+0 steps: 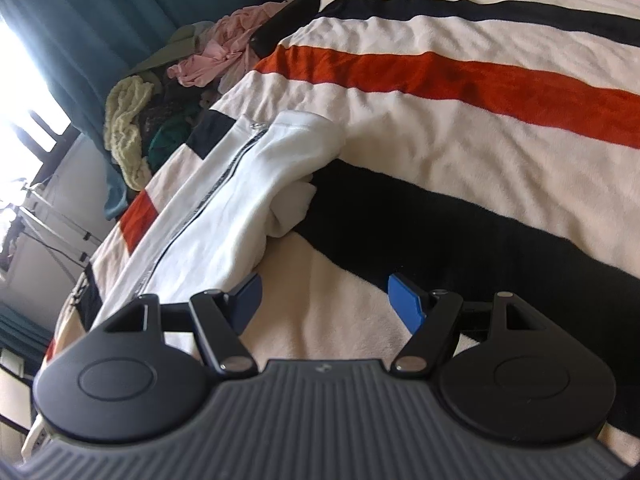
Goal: Fold clothes
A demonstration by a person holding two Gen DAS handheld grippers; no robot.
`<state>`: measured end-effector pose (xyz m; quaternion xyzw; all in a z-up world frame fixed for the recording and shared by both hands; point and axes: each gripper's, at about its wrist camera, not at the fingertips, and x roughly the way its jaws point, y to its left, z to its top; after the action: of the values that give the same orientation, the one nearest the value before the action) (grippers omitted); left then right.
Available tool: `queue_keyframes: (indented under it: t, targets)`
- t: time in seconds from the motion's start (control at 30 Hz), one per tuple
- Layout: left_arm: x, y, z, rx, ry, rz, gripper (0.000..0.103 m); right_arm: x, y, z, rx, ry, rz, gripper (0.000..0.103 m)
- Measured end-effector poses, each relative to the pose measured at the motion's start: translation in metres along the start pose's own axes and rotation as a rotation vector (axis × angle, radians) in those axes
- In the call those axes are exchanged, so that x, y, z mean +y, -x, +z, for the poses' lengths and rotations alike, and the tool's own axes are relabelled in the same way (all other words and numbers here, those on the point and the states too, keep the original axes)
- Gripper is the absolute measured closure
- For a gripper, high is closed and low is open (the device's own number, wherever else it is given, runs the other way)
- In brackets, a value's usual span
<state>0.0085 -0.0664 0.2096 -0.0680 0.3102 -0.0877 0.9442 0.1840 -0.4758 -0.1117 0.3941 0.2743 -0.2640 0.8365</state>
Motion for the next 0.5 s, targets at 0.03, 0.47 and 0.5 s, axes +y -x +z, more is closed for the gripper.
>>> queue_keyframes:
  t: [0.03, 0.47, 0.5]
  targets:
    - [0.016, -0.015, 0.0, -0.021, 0.009, 0.025, 0.0, -0.001, -0.001, 0.0, 0.009, -0.005, 0.018, 0.03]
    - [0.295, -0.25, -0.063, 0.077, 0.596, 0.256, 0.005, -0.016, -0.07, -0.007, 0.221, -0.333, 0.429, 0.031]
    - [0.313, -0.261, -0.069, 0.076, 0.665, 0.249, 0.005, -0.012, -0.078, -0.006, 0.219, -0.322, 0.452, 0.031]
